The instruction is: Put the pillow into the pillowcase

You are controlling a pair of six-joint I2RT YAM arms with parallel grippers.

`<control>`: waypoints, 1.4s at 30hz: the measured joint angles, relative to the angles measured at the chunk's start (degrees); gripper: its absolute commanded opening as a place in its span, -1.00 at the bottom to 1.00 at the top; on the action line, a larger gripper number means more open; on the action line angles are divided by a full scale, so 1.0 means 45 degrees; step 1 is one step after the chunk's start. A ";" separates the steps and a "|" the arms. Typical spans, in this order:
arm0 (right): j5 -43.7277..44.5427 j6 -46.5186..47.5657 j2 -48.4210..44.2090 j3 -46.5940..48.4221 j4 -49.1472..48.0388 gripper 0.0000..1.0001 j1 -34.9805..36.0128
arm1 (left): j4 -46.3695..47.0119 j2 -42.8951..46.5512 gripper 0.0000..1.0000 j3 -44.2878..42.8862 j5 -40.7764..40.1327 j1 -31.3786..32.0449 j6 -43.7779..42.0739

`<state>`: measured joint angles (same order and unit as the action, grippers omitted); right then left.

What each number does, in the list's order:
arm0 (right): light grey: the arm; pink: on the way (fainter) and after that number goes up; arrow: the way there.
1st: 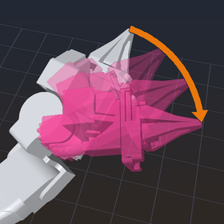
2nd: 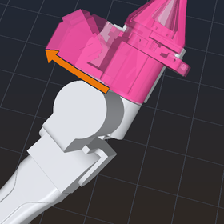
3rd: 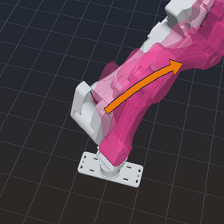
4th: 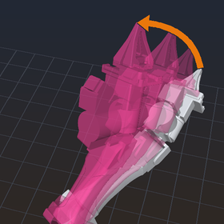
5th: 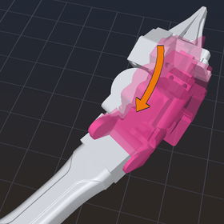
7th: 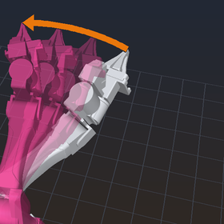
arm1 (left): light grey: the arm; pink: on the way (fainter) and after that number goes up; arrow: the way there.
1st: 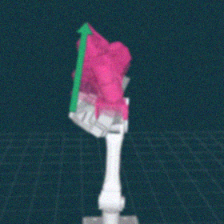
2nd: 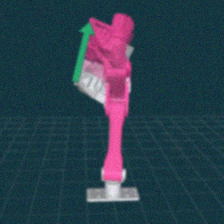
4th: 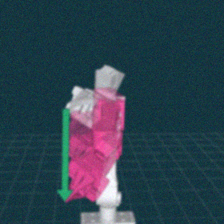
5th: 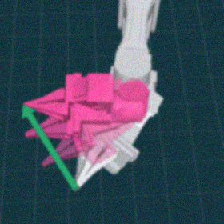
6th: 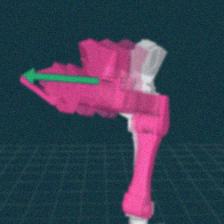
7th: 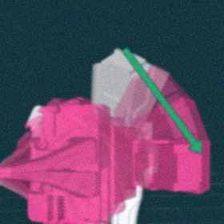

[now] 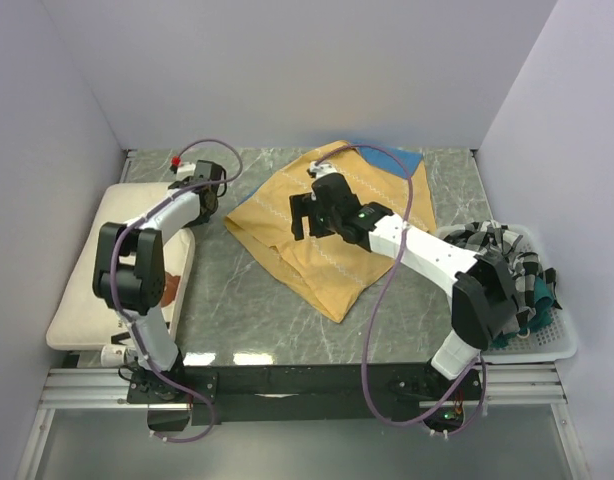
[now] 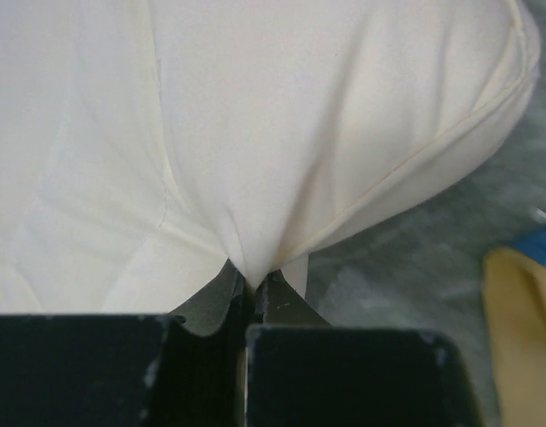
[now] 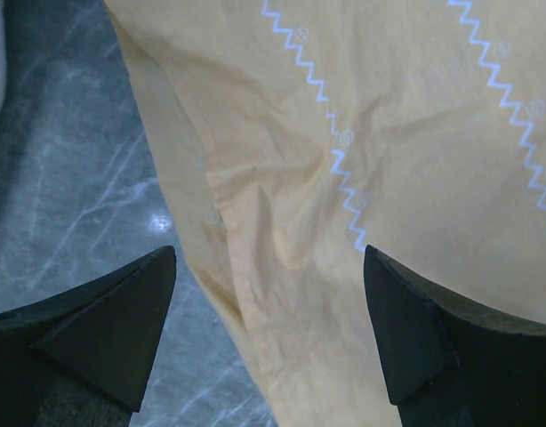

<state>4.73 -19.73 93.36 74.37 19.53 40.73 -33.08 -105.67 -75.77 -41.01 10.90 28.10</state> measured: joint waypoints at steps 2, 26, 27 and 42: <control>-0.0029 0.0457 0.0486 0.0321 0.0005 0.73 0.0000 | -0.0214 0.0729 -0.99 0.0083 0.0471 0.0248 -0.0058; -0.0942 0.3463 0.5421 0.3245 0.1039 0.58 0.1059 | -0.0680 0.9972 -0.98 0.3429 0.6295 0.0811 0.1331; -0.0826 0.3468 0.5600 0.3497 0.1175 0.56 0.1059 | -0.0699 1.0098 -0.98 0.3429 0.6382 0.0811 0.1350; -0.0393 0.3691 0.6873 0.5877 0.2239 0.31 0.1059 | -0.1127 1.1264 -0.98 0.3910 0.7849 0.0821 0.1180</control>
<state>2.96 -3.11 124.29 100.82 29.61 45.50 -38.15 -54.98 -58.17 -5.69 14.59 33.41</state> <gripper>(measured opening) 0.603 0.036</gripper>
